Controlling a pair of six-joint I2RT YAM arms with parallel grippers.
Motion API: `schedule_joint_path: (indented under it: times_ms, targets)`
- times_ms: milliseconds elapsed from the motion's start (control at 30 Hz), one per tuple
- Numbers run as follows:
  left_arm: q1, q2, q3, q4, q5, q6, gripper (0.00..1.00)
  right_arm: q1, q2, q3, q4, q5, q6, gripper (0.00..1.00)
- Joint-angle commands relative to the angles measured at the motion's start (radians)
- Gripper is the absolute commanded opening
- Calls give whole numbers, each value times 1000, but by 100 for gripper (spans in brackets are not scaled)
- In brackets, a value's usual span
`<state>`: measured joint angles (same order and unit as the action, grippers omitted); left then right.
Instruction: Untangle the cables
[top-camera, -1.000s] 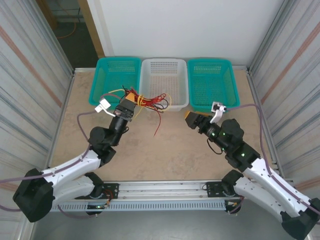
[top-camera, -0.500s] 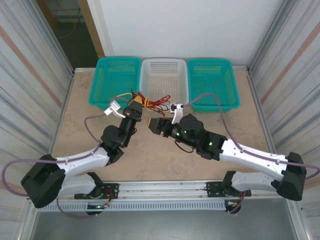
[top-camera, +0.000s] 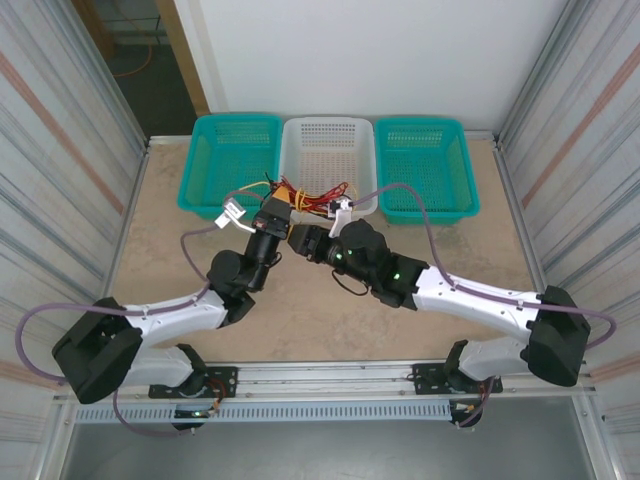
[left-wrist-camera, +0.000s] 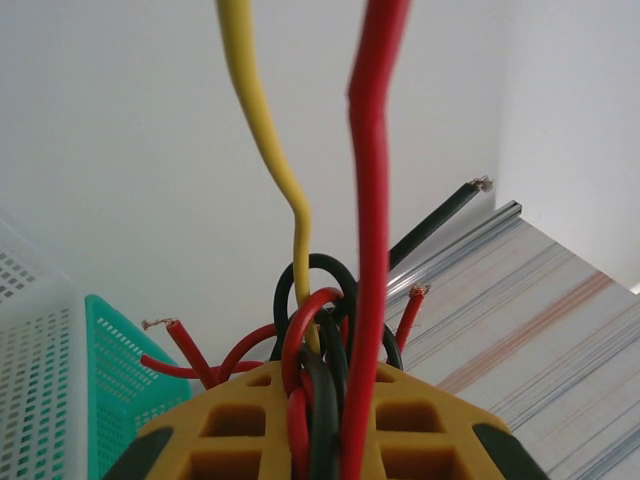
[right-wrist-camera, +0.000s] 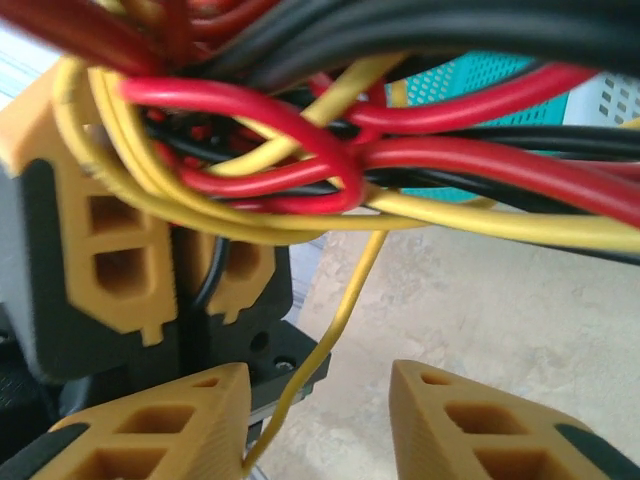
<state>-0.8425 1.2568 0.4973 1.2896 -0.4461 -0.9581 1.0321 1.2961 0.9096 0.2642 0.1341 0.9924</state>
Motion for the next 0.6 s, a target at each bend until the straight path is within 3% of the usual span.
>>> schedule_joint_path:
  times_ms: [0,167,367,567]
  targets:
    - [-9,0,37,94,-6,-33,0,-6,12,21,46,-4,4,30]
    - [-9,11,44,113,-16,-64,0,12,37,35,29,-23,-60,1]
    - [22,22,99,124,61,-188,0,62,22,-106,68,66,-180,0]
    - [23,51,154,127,266,-316,0,-47,34,-337,306,26,-147,0]
